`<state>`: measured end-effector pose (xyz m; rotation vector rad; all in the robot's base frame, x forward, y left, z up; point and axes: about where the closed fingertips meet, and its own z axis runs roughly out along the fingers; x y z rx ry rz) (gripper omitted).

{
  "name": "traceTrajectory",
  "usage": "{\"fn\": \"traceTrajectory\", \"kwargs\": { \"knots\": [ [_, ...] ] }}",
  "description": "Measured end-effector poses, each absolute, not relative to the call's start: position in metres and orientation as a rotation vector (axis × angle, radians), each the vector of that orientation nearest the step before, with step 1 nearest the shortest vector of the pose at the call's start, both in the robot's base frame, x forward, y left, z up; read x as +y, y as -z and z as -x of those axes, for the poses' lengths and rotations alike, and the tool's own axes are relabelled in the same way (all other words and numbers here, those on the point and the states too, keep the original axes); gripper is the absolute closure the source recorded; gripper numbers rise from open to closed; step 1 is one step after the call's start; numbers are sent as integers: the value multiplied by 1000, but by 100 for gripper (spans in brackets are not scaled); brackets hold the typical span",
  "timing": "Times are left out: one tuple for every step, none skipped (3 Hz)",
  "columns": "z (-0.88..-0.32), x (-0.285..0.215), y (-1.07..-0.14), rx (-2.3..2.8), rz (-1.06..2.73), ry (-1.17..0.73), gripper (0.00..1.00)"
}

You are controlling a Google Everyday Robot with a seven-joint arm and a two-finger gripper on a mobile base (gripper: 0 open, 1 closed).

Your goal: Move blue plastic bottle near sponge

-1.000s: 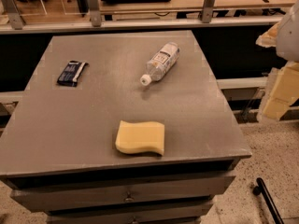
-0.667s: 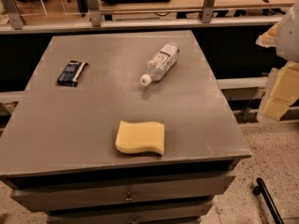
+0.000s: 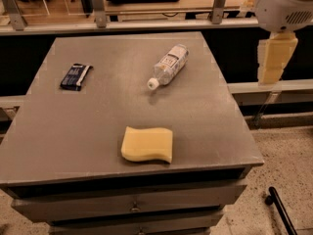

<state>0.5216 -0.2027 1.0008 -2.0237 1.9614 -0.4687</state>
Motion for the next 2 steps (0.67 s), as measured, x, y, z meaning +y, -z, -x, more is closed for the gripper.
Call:
{"fn": "traceTrajectory", "kwargs": {
  "knots": [
    [-567,-170,-1014,1698,2218,574,0],
    [-569,-167,-1018,1591,2299,601,0]
  ]
}}
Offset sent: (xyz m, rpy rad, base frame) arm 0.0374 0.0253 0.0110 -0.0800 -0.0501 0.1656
